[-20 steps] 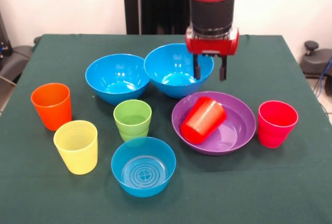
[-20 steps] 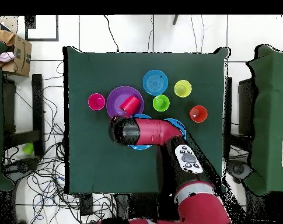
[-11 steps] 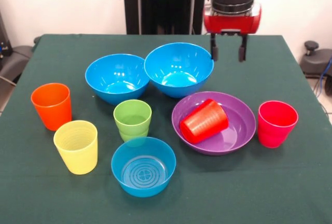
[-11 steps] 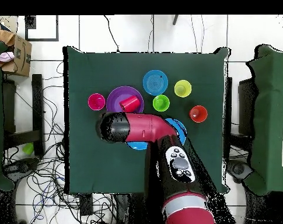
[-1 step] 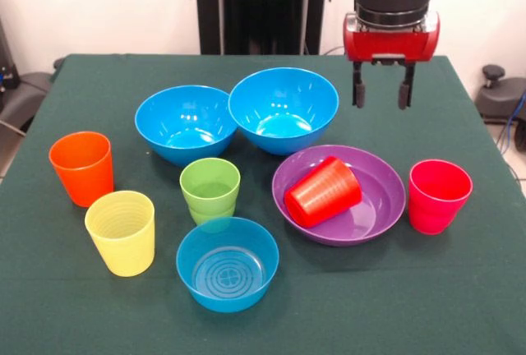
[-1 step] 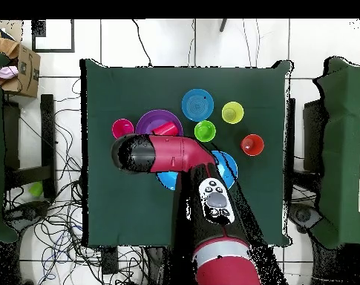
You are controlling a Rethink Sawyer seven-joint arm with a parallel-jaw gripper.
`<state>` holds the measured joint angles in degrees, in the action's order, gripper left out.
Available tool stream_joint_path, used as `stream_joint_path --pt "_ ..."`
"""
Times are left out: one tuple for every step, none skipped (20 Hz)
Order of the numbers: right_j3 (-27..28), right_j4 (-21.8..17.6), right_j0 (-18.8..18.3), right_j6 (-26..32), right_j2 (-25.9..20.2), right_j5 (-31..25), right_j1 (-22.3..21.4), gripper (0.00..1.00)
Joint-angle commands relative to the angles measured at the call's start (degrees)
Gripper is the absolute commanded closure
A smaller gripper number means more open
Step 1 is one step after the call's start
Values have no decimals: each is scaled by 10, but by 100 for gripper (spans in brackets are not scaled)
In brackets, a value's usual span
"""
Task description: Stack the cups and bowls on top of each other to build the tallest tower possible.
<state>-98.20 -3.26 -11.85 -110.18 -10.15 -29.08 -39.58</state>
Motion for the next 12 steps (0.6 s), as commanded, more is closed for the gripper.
stream_joint_path --pt "34 -22 -10 -25 -1 -13 41 0" --pt "35 -21 -15 -20 -5 -11 43 0" --pt "33 -21 -20 -18 -6 -10 45 0" --pt "38 -23 -23 -18 -4 -7 49 0" --pt "33 -23 -30 -19 -8 12 56 0" --pt "33 -23 -37 -14 -14 18 62 0" --pt "32 -23 -44 -8 -22 24 68 0" --pt "29 -24 -44 -9 -23 27 66 0" --pt "30 -29 -46 -5 -21 26 64 0" --pt "30 -31 -44 -5 -20 21 60 0" --pt "35 -36 -41 -5 -13 17 58 0" --pt "40 -39 -38 -6 -10 19 58 0"
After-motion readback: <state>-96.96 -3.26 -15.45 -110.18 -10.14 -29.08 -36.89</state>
